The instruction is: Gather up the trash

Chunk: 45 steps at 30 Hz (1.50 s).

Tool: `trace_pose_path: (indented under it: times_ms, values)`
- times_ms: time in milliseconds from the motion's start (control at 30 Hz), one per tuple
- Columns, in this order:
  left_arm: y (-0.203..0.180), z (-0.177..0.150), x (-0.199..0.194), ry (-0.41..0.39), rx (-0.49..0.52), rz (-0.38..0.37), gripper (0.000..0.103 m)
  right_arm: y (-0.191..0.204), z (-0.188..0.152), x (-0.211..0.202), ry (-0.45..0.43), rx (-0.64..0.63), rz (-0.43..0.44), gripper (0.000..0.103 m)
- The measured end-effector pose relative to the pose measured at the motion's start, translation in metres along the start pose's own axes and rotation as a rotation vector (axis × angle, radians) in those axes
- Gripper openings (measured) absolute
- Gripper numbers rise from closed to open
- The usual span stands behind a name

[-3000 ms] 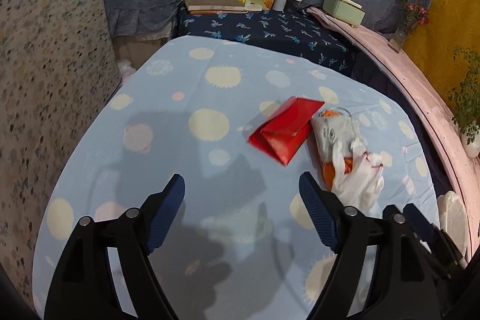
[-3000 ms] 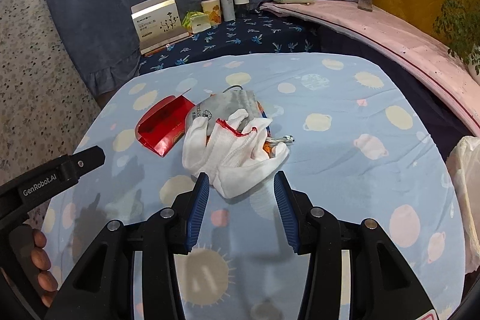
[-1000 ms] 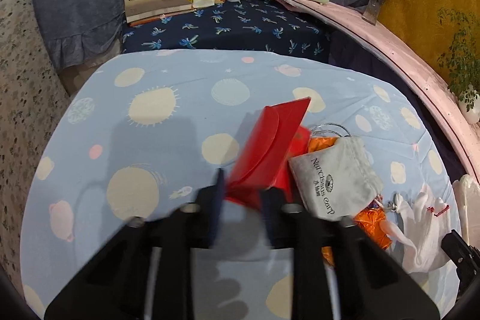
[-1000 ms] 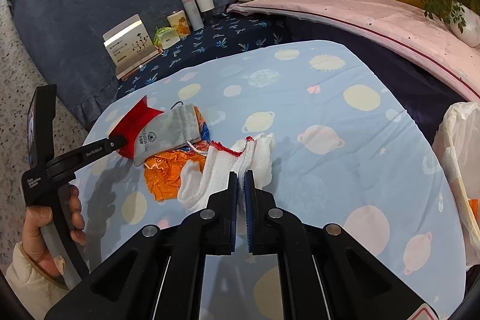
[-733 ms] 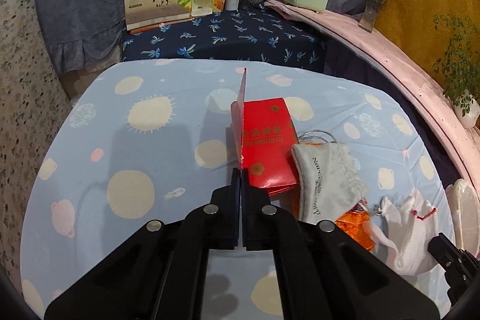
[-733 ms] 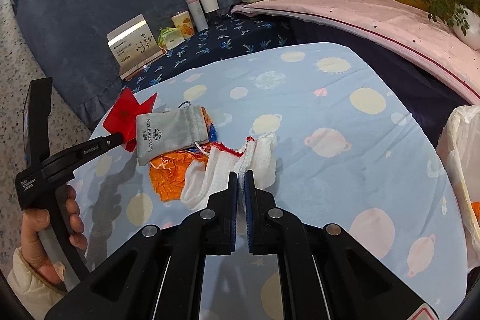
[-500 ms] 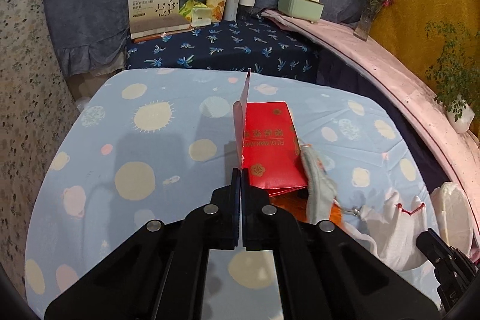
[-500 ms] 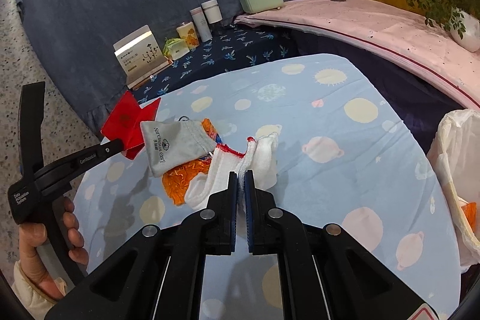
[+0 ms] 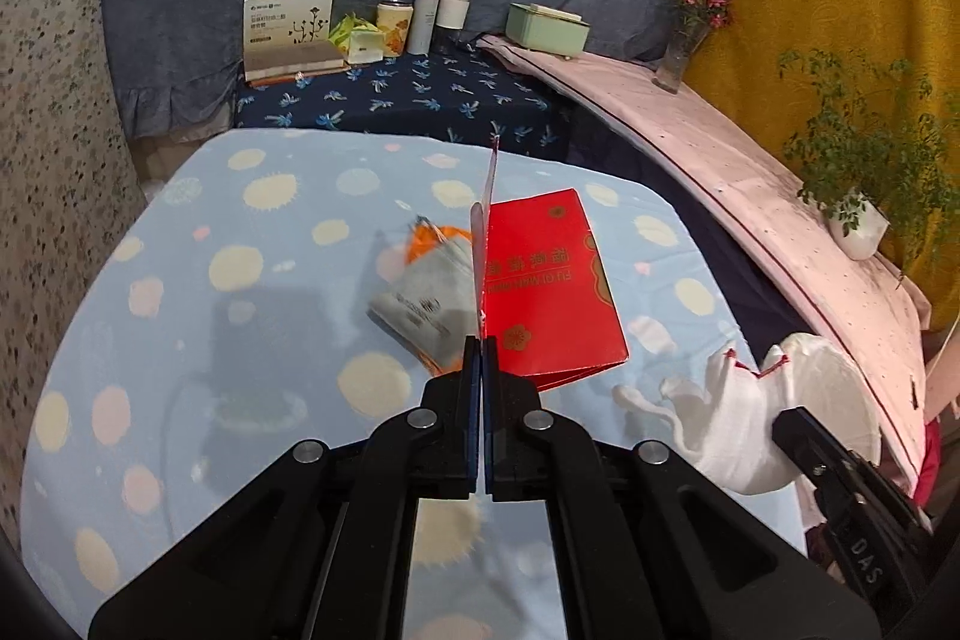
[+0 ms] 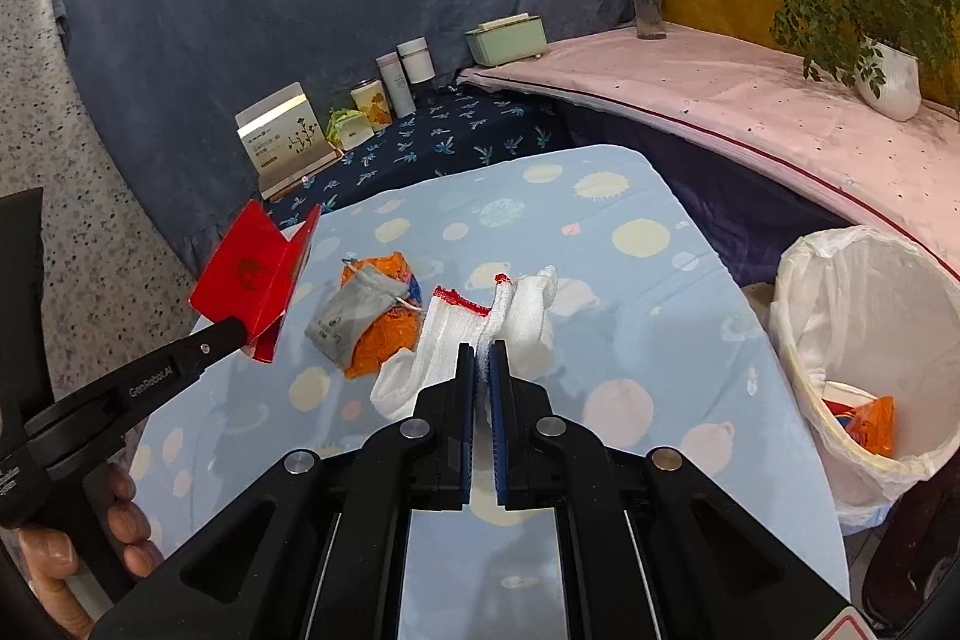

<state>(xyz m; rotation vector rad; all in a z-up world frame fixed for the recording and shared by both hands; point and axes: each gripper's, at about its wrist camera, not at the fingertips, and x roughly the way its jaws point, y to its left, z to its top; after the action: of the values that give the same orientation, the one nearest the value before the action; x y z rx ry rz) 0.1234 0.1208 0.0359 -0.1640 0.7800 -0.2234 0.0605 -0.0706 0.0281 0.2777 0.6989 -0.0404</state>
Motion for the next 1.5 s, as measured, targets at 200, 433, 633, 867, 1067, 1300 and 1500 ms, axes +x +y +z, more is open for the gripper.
trace_pose_path:
  times_ms: [200,433,633,867,1067,1300,1500]
  values:
    - [-0.018,-0.024,-0.015,0.013,0.011,-0.019,0.000,-0.017,-0.014,-0.020,0.002,-0.006,-0.039,0.005]
    - [-0.035,-0.040,-0.025,0.020,0.035,-0.033,0.000,-0.030,-0.020,-0.036,-0.010,0.006,-0.058,0.005]
    - [-0.046,-0.044,-0.029,0.021,0.049,-0.040,0.000,-0.035,-0.022,-0.044,-0.019,0.011,-0.058,0.005]
    - [-0.059,-0.047,-0.031,0.020,0.072,-0.041,0.000,-0.047,-0.021,-0.050,-0.032,0.027,-0.056,0.005]
    - [-0.069,-0.049,-0.034,0.017,0.091,-0.041,0.000,-0.058,-0.022,-0.055,-0.044,0.046,-0.056,0.005]
    - [-0.086,-0.053,-0.034,0.020,0.119,-0.042,0.000,-0.074,-0.023,-0.062,-0.056,0.073,-0.060,0.005]
    - [-0.101,-0.056,-0.032,0.024,0.139,-0.049,0.000,-0.088,-0.024,-0.066,-0.064,0.096,-0.068,0.005]
